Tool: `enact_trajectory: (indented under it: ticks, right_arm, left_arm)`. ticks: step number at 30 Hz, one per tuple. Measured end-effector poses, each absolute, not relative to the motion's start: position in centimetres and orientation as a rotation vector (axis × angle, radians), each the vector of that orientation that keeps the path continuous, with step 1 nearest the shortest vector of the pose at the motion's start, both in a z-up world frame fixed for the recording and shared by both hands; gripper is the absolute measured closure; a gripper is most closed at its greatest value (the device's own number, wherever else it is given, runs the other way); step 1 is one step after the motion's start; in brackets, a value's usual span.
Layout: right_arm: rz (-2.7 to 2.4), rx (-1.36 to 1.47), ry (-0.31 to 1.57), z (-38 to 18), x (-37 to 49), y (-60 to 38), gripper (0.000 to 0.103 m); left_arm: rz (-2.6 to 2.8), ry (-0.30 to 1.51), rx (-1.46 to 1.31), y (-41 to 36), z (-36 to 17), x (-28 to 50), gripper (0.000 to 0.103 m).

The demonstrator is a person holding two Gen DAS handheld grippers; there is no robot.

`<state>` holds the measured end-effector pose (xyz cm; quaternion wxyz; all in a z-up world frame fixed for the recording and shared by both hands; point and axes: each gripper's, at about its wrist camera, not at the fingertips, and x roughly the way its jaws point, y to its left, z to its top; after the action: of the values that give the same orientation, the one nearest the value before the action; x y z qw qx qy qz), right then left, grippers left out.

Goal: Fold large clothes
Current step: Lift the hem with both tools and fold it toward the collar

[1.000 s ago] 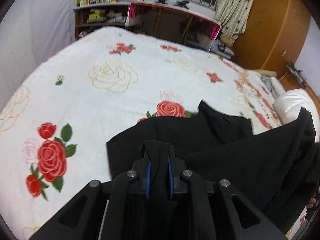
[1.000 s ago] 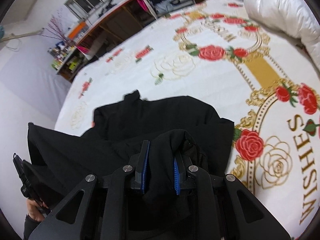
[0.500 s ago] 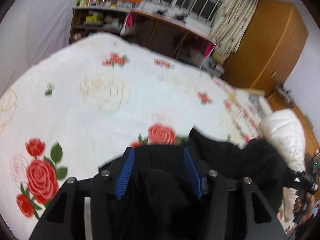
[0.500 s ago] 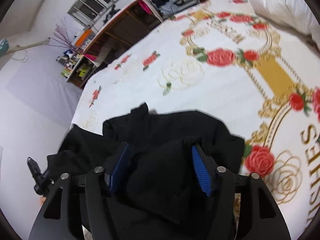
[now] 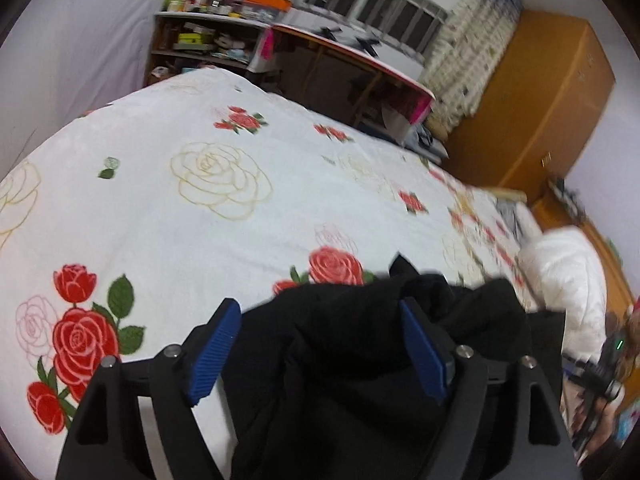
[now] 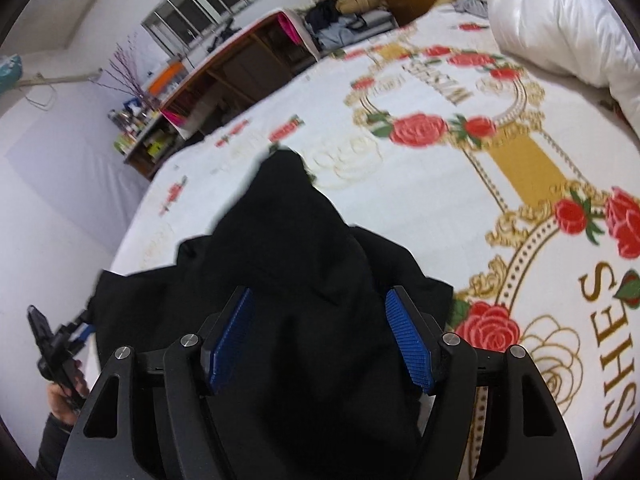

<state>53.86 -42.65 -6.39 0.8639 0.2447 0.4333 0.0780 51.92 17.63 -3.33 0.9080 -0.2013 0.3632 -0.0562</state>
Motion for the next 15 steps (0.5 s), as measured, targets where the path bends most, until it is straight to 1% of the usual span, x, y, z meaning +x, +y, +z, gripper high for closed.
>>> enact_trajectory:
  ticks: [4, 8, 10, 12, 13, 15]
  right_arm:
    - [0.169, 0.515, 0.915, -8.0, 54.7, -43.1, 0.034]
    - [0.180, 0.512, 0.916, -8.7, 55.4, -43.0, 0.034]
    - [0.178, 0.511, 0.921, -9.0, 55.5, -42.8, 0.034]
    - [0.184, 0.510, 0.923, -9.0, 55.6, -42.7, 0.034]
    - [0.185, 0.507, 0.922, -9.0, 55.6, -42.7, 0.034]
    - [0.181, 0.496, 0.916, -8.9, 55.6, -42.7, 0.034]
  left_arm:
    - [-0.091, 0.696, -0.469, 19.4, -2.9, 51.9, 0.018]
    - [-0.100, 0.703, -0.399, 18.4, -3.4, 52.0, 0.018]
    - [-0.066, 0.647, -0.419, 19.1, -2.6, 51.5, 0.018]
    - [-0.051, 0.593, -0.507, 20.8, -2.0, 50.9, 0.017]
    - [-0.061, 0.600, -0.533, 21.2, -2.1, 51.0, 0.016]
    - [-0.063, 0.646, -0.498, 20.8, -2.8, 51.5, 0.016]
